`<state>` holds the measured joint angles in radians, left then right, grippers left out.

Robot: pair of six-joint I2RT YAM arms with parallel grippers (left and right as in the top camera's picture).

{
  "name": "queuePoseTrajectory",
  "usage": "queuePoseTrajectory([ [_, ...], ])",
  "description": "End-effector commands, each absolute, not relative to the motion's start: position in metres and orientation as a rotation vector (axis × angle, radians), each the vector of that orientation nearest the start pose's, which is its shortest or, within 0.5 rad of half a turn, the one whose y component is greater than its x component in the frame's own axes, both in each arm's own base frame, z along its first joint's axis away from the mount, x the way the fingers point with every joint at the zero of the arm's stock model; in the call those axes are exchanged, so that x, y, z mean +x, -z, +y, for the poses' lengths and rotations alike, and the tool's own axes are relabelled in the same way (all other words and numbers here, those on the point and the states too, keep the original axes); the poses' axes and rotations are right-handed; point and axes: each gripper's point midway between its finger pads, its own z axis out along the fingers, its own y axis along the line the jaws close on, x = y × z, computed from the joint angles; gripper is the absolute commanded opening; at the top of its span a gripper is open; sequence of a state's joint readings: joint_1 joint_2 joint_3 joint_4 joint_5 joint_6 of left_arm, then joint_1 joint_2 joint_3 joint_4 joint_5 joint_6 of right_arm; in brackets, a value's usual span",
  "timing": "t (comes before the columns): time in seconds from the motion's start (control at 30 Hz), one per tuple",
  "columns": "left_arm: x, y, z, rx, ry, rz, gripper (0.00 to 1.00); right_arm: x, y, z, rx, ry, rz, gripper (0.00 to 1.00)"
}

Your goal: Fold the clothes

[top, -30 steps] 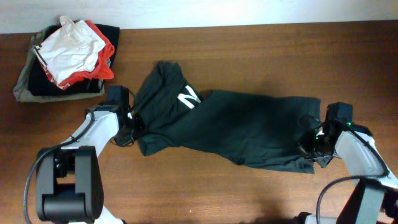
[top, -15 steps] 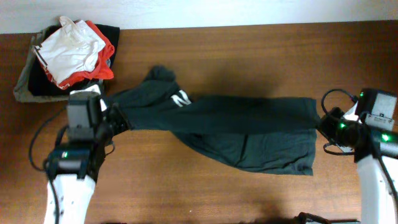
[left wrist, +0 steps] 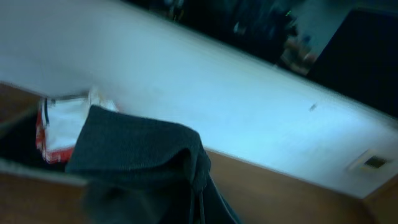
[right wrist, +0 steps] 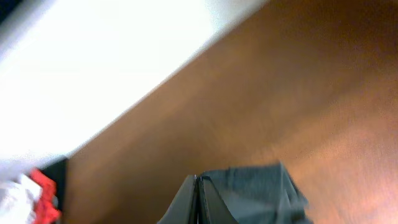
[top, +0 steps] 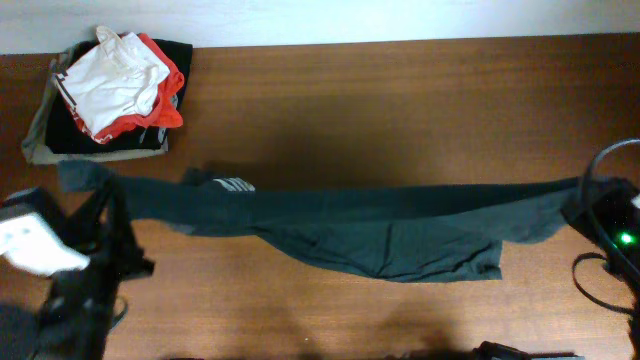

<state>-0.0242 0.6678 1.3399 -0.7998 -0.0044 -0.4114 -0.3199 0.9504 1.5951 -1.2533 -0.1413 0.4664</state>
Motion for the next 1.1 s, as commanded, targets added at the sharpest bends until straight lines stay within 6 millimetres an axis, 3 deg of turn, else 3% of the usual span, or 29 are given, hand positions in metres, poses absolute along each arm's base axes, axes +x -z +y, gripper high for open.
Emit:
queuePoseTrajectory([
  [0.0, 0.178, -0.506, 0.000, -0.309, 0.315, 1.530, 0.01, 0.207, -0.447, -0.046, 0.671, -0.203, 1.886, 0.04],
  [0.1, 0.159, -0.537, 0.002, -0.297, 0.316, 1.443, 0.01, 0.201, -0.474, -0.044, 0.641, -0.203, 1.819, 0.04],
  [0.17, 0.160, -0.549, 0.007, -0.305, 0.283, 1.413, 0.01, 0.204, -0.483, -0.045, 0.633, -0.202, 1.803, 0.04],
  [0.27, 0.194, -0.541, 0.007, -0.308, 0.259, 1.477, 0.01, 0.221, -0.477, -0.050, 0.648, -0.202, 1.835, 0.04],
  [0.3, 0.219, -0.529, 0.004, -0.310, 0.263, 1.541, 0.01, 0.231, -0.470, -0.054, 0.661, -0.203, 1.864, 0.04],
  [0.4, 0.296, -0.485, -0.005, -0.309, 0.272, 1.729, 0.01, 0.269, -0.449, -0.066, 0.694, -0.200, 1.947, 0.04],
  [0.5, 0.381, -0.424, -0.007, -0.337, 0.248, 1.905, 0.01, 0.310, -0.424, -0.082, 0.717, -0.177, 2.024, 0.04],
  [0.6, 0.463, -0.349, -0.009, -0.357, 0.229, 2.035, 0.01, 0.357, -0.382, -0.104, 0.781, -0.134, 2.118, 0.04],
  [0.67, 0.497, -0.310, -0.012, -0.360, 0.223, 2.081, 0.01, 0.383, -0.358, -0.113, 0.799, -0.131, 2.158, 0.04],
  [0.77, 0.554, -0.234, -0.015, -0.363, 0.211, 2.129, 0.01, 0.436, -0.310, -0.130, 0.821, -0.131, 2.213, 0.04],
  [0.8, 0.563, -0.220, -0.015, -0.366, 0.204, 2.135, 0.01, 0.445, -0.298, -0.133, 0.827, -0.130, 2.226, 0.04],
  [0.83, 0.578, -0.194, -0.014, -0.373, 0.194, 2.143, 0.01, 0.463, -0.272, -0.138, 0.839, -0.130, 2.258, 0.04],
  [0.93, 0.591, -0.163, -0.010, -0.389, 0.163, 2.156, 0.01, 0.482, -0.233, -0.145, 0.859, -0.127, 2.314, 0.23],
  [0.97, 0.594, -0.154, -0.006, -0.400, 0.141, 2.161, 0.02, 0.489, -0.213, -0.147, 0.854, -0.121, 2.349, 0.46],
  [1.0, 0.594, -0.149, -0.004, -0.407, 0.126, 2.166, 0.13, 0.492, -0.198, -0.148, 0.840, -0.111, 2.383, 0.75],
  [1.03, 0.594, -0.149, -0.003, -0.408, 0.117, 2.166, 0.25, 0.494, -0.190, -0.148, 0.828, -0.105, 2.405, 0.87],
  [1.07, 0.595, -0.149, -0.003, -0.391, 0.105, 2.164, 0.46, 0.494, -0.182, -0.149, 0.821, -0.101, 2.426, 0.98],
])
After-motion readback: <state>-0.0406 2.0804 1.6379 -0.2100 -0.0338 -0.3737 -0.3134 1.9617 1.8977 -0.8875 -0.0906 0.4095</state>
